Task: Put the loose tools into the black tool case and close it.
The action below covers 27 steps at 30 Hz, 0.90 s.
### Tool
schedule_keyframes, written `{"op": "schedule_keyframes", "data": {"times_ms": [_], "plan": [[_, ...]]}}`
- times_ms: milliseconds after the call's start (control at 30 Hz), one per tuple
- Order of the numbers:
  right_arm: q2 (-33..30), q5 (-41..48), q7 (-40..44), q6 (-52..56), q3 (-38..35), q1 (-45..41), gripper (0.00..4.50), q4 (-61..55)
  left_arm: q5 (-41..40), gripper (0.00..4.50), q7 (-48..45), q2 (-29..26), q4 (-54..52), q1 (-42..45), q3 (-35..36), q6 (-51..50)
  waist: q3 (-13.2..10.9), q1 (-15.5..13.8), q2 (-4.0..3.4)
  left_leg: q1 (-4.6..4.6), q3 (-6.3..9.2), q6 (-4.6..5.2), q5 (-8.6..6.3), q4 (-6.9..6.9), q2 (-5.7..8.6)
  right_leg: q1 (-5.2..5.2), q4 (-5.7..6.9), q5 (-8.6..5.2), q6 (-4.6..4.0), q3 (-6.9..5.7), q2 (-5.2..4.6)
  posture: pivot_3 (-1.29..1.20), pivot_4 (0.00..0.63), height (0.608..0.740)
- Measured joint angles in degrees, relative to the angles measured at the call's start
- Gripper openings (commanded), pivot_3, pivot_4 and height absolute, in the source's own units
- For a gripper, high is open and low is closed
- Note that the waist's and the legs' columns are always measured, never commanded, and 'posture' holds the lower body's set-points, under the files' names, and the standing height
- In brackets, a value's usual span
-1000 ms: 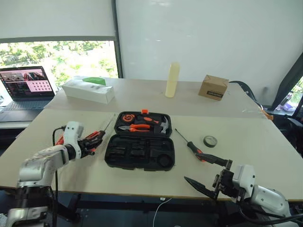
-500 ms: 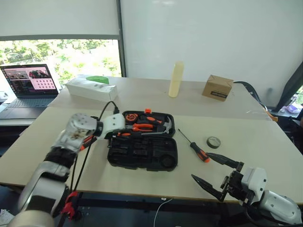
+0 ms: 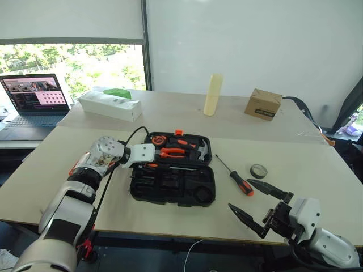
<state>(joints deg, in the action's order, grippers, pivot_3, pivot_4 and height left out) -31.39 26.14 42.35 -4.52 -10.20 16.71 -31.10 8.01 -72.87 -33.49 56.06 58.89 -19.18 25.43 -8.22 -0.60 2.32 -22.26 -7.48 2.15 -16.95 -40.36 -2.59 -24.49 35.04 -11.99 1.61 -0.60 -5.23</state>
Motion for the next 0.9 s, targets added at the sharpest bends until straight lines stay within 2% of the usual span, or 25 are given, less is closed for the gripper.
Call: {"op": "schedule_keyframes", "data": {"times_ms": [233,300,500,567,733,767,900], "plan": [[-0.2,1.3,-0.1,2.5,0.0,-1.2,4.50,0.0,2.9,0.88,2.4,0.9,2.5,0.9,-0.2,0.4,0.0,0.0,0.00,0.02,0.19,0.00,0.00,-0.09,0.03,0.13,0.03,0.01,0.02,-0.11,-0.01,0.00,0.150,0.740],[-0.4,1.8,0.0,3.3,0.0,-1.8,4.50,0.0,3.4,1.88,2.4,1.3,3.1,1.4,-0.3,0.2,0.0,0.0,0.00,0.05,0.29,0.00,0.00,-0.09,0.06,0.16,0.06,0.03,0.03,-0.11,-0.03,0.00,0.150,0.740],[-0.7,2.5,0.2,4.9,-0.1,-3.0,4.50,-0.1,4.0,3.94,4.3,2.7,3.6,2.1,0.6,-0.2,0.0,-0.2,-0.05,-0.02,0.80,0.01,0.00,-0.36,0.06,0.24,0.20,0.04,0.03,-0.23,-0.02,0.00,0.150,0.740],[-0.7,2.9,0.3,5.2,-0.1,-3.0,4.50,-0.1,3.2,3.94,3.9,2.7,3.6,2.1,1.6,-0.2,0.0,-0.1,-0.05,-0.06,0.82,0.02,-0.01,-0.39,0.06,0.20,0.23,0.04,0.04,-0.22,-0.03,0.00,0.150,0.740],[-0.7,3.3,0.5,5.8,-0.1,-2.9,4.50,-0.9,-5.2,3.94,-1.8,2.6,1.6,2.1,8.5,-4.0,0.0,0.0,-0.06,-0.08,0.83,0.02,-0.01,-0.42,0.05,0.17,0.26,0.04,0.05,-0.23,-0.01,0.00,0.150,0.740],[-0.7,3.3,0.5,5.8,-0.1,-2.9,4.50,-1.0,-6.0,3.43,-1.9,2.6,1.3,2.1,9.4,-4.8,0.0,0.0,-0.06,-0.08,0.83,0.02,-0.01,-0.43,0.06,0.17,0.25,0.04,0.05,-0.23,-0.02,0.00,0.150,0.740],[-0.7,3.3,0.3,5.8,-0.1,-2.9,4.50,-1.0,-6.1,2.11,0.4,2.7,1.6,1.9,10.7,-6.9,0.0,0.0,-0.06,-0.08,0.84,0.02,-0.01,-0.43,0.08,0.21,0.22,0.05,0.06,-0.23,-0.02,0.00,0.150,0.740]]}}
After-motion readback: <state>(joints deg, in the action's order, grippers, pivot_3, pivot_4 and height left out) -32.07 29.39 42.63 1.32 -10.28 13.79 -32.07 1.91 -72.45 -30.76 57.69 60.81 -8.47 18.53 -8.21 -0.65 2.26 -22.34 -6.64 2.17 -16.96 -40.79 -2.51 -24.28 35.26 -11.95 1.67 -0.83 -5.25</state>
